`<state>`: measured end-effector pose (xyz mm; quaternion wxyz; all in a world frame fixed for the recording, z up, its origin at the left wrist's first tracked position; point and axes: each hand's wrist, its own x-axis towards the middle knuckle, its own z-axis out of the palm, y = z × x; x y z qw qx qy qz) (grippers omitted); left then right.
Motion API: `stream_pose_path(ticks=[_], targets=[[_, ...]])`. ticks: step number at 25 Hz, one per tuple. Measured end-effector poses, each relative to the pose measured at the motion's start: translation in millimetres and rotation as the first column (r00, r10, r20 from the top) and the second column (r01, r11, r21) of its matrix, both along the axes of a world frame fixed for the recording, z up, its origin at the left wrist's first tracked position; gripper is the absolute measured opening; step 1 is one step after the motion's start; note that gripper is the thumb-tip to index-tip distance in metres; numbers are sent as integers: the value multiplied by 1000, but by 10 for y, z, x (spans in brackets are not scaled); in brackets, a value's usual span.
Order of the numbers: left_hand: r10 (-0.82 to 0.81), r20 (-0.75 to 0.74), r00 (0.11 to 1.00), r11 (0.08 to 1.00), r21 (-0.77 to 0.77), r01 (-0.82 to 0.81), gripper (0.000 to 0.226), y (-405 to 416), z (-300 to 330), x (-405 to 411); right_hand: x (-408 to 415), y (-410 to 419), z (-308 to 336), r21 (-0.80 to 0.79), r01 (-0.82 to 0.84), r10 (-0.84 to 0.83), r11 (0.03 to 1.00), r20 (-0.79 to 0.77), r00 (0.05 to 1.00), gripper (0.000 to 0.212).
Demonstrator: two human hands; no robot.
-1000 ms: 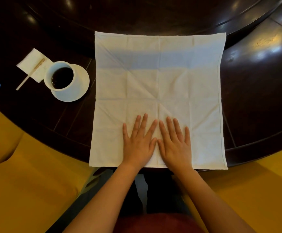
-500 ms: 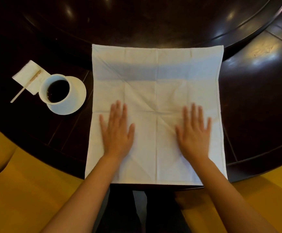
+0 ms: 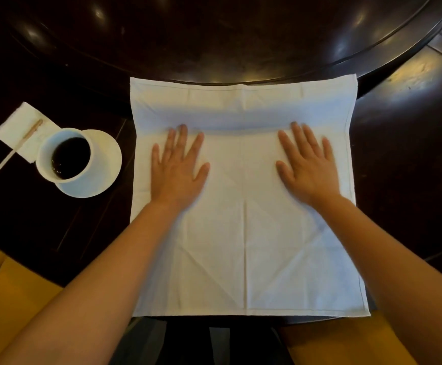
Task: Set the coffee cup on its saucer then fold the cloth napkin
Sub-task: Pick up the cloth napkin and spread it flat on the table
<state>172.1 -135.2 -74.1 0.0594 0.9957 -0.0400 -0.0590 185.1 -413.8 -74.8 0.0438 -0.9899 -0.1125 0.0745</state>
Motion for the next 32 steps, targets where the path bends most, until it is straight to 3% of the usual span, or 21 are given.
stream_pose_path(ticks=[5, 8, 10, 12, 16, 18, 22, 25, 27, 30, 32], targets=[[68, -11, 998, 995, 69, -67, 63, 396, 12, -52, -21, -423, 42, -36, 154, -154, 987, 10, 988, 68], [228, 25, 973, 972, 55, -229, 61, 188, 32, -110, -44, -383, 107, -60, 153, -153, 986, 2, 988, 68], [184, 55, 981, 983, 5, -184, 64, -194, 35, -295, -194, -358, 169, -43, 63, -63, 997, 9, 998, 66], [29, 57, 998, 998, -57, -26, 66, -644, 34, -574, -518, -365, 215, 23, -120, 121, 992, -18, 993, 64], [-157, 20, 987, 985, -75, 158, 65, -1184, 23, -1030, -1153, -588, 240, 37, -402, 403, 915, -144, 904, 64], [-198, 13, 980, 979, -41, 199, 63, -1274, 20, -1187, -1332, -758, 305, 22, -485, 479, 874, -194, 856, 68], [-194, 9, 981, 980, -34, 194, 59, -1367, 16, -1331, -1621, -1072, 404, 32, -712, 695, 701, -253, 673, 82], [-221, -8, 975, 975, -15, 221, 60, -1406, 20, -1363, -1689, -1226, 440, 36, -765, 745, 643, -262, 613, 86], [-229, -10, 973, 973, -7, 229, 60, -1423, 27, -1385, -1670, -1263, 489, 84, -764, 758, 640, -234, 609, 74], [-229, -20, 973, 973, -9, 229, 61, -1432, 23, -1400, -1631, -1239, 581, 199, -740, 766, 642, -127, 630, 30], [-216, -19, 976, 976, -21, 216, 62, -1431, 29, -1417, -1581, -1135, 690, 279, -691, 731, 667, -62, 680, 15]])
